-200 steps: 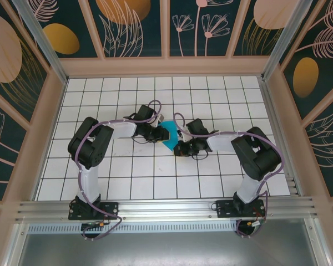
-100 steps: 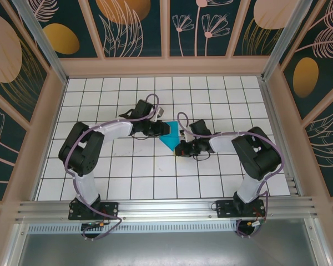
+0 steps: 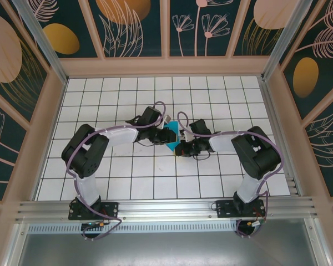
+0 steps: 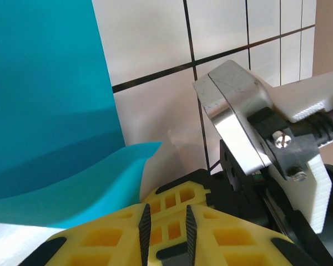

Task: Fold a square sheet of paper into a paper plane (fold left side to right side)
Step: Third fold the triangle at the center of the table.

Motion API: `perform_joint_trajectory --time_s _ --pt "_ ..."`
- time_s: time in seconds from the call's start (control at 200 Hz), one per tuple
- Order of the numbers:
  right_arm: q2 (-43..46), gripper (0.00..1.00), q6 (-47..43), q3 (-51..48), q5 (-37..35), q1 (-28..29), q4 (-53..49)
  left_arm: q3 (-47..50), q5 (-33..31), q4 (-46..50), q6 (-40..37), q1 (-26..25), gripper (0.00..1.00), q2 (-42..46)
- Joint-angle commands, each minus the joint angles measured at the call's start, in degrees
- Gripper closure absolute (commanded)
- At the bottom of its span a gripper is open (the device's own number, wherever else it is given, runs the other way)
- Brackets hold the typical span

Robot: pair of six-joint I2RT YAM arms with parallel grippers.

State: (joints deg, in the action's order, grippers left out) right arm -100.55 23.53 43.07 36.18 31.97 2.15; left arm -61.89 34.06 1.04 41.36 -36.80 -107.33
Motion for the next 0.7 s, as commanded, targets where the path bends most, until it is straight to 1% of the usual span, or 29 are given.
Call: perform_joint_trajectory --time_s 0.0,0.505,0.696 --pt "-3.8 1.00 -0.1 -1.6 -5.3 -0.3 -8.7 0.8 1.0 -2.7 1.9 -0.6 0.74 -2.0" --pt "-4.0 1.00 -0.4 -0.7 -6.9 -0.3 -10.6 3.8 -0.1 -5.1 2.7 -0.7 0.74 -5.3" --pt "-4.2 1.00 -0.6 -0.3 -7.9 -0.3 -12.1 3.9 -3.0 -2.7 1.0 -0.6 0.73 -5.8"
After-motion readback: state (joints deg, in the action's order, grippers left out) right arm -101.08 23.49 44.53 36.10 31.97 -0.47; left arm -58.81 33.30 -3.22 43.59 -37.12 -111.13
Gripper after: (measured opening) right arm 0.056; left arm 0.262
